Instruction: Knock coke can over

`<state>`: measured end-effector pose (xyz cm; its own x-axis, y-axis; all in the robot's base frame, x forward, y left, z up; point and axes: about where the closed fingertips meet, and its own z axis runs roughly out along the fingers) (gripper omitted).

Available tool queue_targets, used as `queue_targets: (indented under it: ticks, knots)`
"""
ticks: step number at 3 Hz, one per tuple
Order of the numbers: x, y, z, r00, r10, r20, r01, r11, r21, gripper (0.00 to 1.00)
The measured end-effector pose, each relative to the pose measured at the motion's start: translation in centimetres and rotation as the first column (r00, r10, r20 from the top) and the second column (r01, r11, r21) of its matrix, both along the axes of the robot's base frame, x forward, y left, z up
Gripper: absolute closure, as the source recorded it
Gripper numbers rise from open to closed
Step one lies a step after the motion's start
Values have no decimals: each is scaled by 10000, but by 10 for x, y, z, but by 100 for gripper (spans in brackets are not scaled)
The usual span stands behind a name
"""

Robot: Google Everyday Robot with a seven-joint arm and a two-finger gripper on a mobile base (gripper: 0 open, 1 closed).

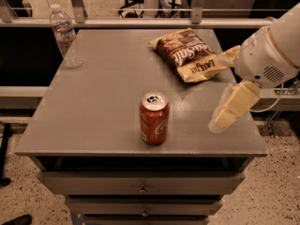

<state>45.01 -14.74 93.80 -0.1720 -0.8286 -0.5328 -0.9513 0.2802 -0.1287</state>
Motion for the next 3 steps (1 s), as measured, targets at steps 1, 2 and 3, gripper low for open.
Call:
queue_targets:
  ticks: [1, 2, 3]
  knots:
    - [9, 30, -17, 9987, 397, 328, -432, 9926, 1139, 0]
    - [25, 55, -39, 9952, 594, 772, -741, 9759, 2052, 0]
    - [37, 73, -52, 9926, 644, 1031, -891, 9624, 2566, 0]
